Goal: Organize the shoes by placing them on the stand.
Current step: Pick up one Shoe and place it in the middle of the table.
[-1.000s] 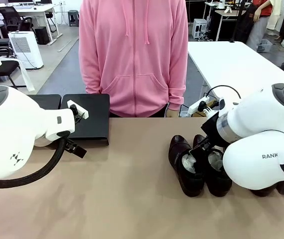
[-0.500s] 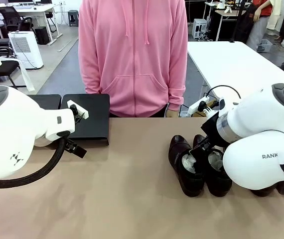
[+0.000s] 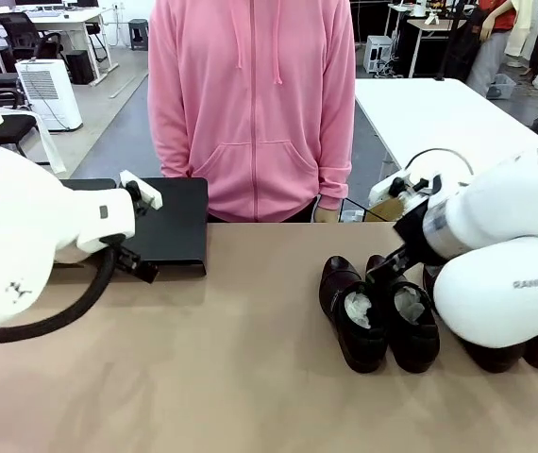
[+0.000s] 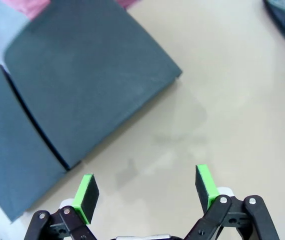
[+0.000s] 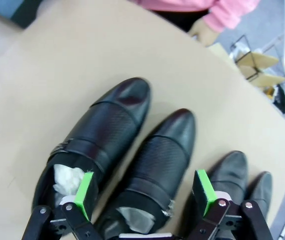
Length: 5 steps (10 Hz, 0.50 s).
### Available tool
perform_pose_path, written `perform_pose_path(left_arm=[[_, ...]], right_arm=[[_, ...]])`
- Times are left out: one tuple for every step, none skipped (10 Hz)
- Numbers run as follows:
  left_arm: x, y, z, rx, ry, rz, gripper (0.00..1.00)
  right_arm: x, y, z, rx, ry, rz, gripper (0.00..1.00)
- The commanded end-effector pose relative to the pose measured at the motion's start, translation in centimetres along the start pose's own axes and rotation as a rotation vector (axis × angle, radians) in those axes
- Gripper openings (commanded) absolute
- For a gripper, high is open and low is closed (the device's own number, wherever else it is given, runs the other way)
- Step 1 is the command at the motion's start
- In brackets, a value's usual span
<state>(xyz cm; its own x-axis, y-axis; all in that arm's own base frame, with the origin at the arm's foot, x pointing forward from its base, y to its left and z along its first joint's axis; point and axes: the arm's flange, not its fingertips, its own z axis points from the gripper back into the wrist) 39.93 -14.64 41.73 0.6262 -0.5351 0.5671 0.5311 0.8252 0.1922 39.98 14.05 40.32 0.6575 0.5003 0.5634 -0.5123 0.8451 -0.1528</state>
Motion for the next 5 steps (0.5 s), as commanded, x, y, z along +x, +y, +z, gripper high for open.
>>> perform_pose_path(left_arm=[[-2.4,0.8,5.3,-0.011,-0.059,0.016,1.00],[-2.9,1.5,7.3,-0.043,-0.090,0.018,1.00],[-3.4,2.4,9.0,-0.098,-0.118,0.029,1.00],[-4.3,3.6,10.9,-0.105,-0.157,0.066,1.00],[-5.8,4.7,12.9,-0.151,-0.197,0.081,1.00]], right_arm=[[0.0,-3.0,4.5,0.088,-0.048,-0.074,1.00],[-0.4,-4.6,7.2,0.142,-0.098,-0.110,1.00],[-0.9,-5.8,9.5,0.160,-0.142,-0.135,1.00],[-1.5,-6.8,12.0,0.175,-0.206,-0.170,1.00],[-2.3,-7.6,14.3,0.171,-0.244,-0.183,1.00]])
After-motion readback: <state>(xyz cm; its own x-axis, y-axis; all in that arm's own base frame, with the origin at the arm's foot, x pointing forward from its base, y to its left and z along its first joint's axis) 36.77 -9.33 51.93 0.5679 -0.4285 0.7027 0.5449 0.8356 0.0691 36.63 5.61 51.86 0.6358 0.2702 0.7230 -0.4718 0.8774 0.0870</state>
